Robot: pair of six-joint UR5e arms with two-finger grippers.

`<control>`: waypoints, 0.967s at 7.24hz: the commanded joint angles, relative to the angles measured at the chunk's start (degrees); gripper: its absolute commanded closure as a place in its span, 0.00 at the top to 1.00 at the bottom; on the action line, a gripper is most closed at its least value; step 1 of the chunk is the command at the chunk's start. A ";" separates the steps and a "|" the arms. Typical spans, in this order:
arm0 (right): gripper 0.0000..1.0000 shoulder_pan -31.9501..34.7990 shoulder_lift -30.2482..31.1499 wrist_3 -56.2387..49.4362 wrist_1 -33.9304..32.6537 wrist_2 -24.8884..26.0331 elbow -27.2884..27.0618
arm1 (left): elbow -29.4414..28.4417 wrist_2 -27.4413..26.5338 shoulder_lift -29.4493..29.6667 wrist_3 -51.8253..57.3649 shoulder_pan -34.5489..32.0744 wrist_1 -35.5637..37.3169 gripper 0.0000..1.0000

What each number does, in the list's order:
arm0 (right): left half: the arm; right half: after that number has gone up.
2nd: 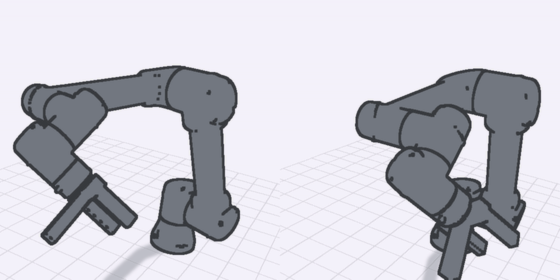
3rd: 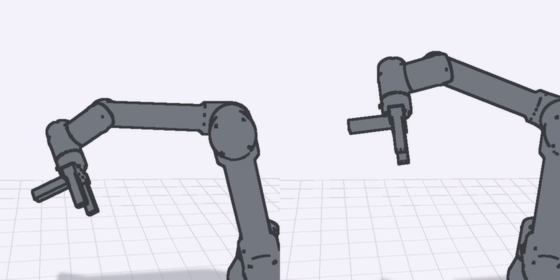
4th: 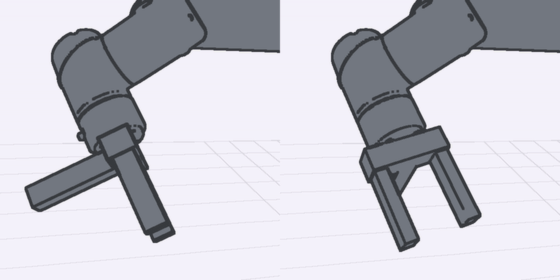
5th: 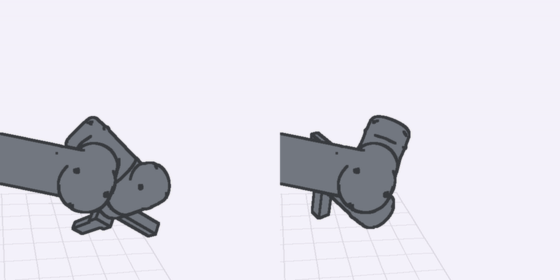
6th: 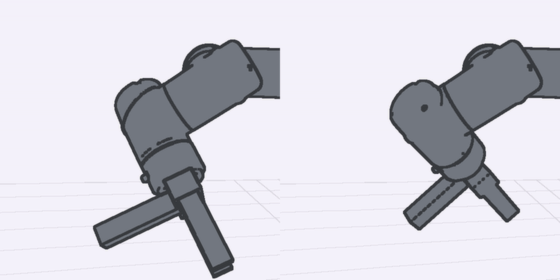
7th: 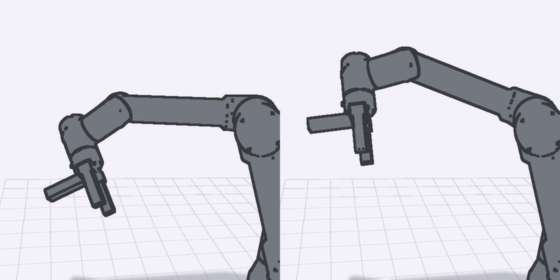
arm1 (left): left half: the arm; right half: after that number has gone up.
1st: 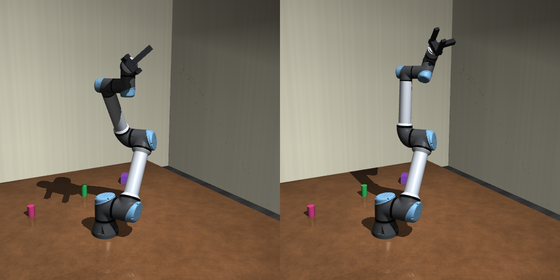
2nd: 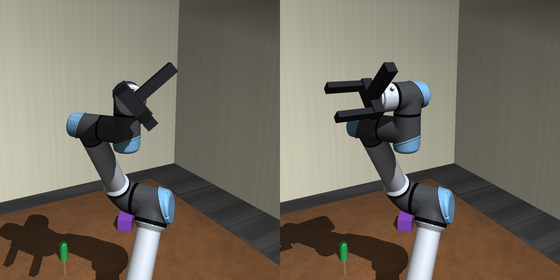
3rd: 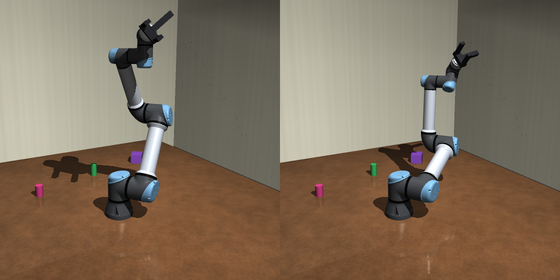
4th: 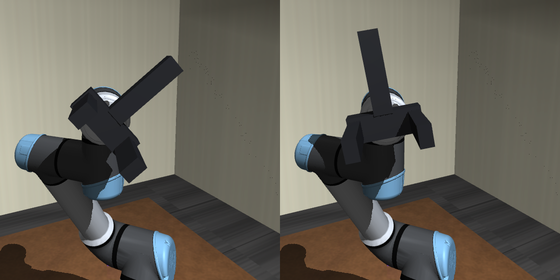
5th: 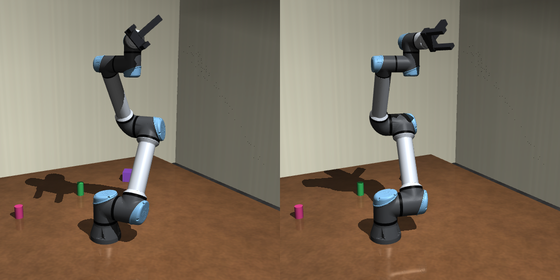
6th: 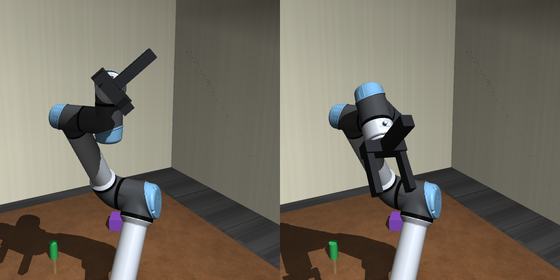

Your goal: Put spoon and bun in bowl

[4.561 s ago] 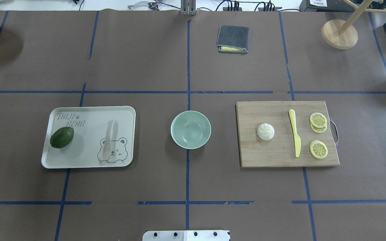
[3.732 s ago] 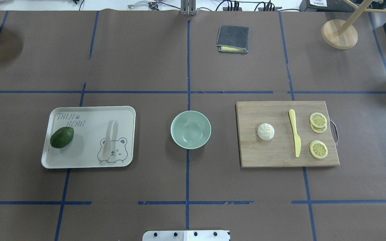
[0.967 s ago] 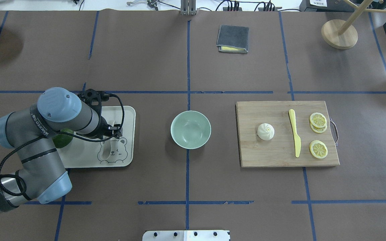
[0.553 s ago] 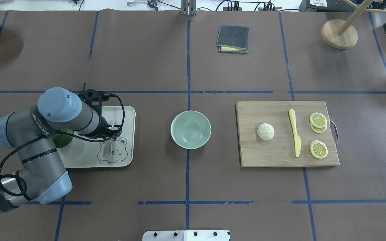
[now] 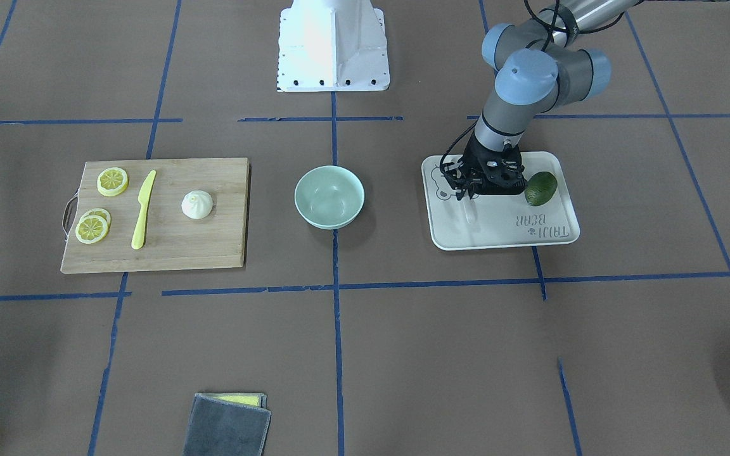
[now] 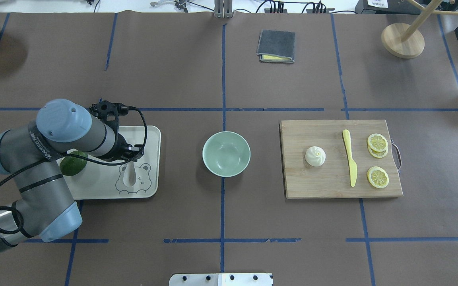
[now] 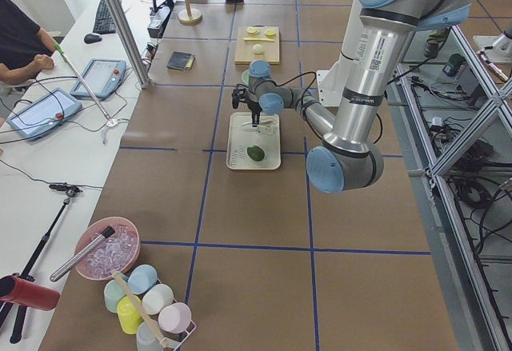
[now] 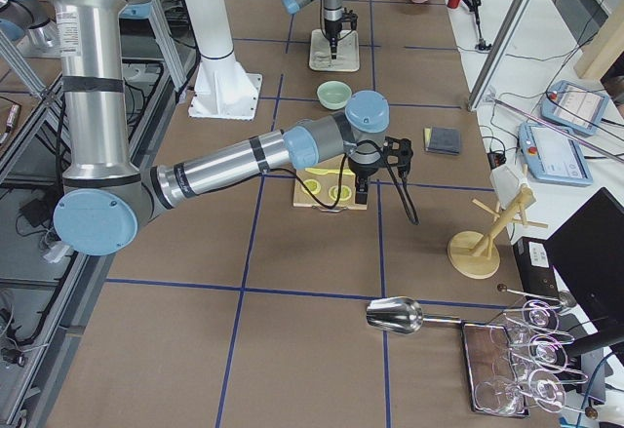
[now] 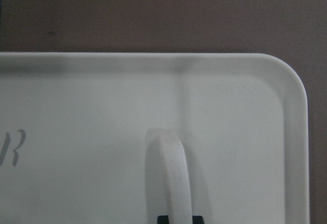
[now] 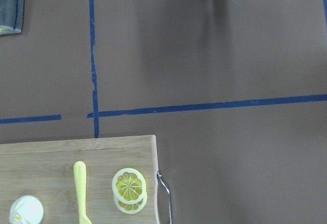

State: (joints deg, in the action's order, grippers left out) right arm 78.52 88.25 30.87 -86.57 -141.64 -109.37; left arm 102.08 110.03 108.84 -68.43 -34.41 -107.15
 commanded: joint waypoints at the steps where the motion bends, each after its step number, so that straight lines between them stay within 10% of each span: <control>1: 1.00 -6.07 -1.85 10.03 5.77 1.62 -0.06 | 2.51 0.36 1.62 -0.13 -2.93 0.28 0.00; 7: 1.00 -21.28 -11.16 29.04 8.08 13.82 -0.15 | -10.21 0.01 14.20 -21.48 1.54 -17.71 0.00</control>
State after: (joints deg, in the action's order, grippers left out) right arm 60.79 79.21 56.13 -78.52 -131.02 -109.54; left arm 95.37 110.10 121.82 -88.42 -33.44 -119.62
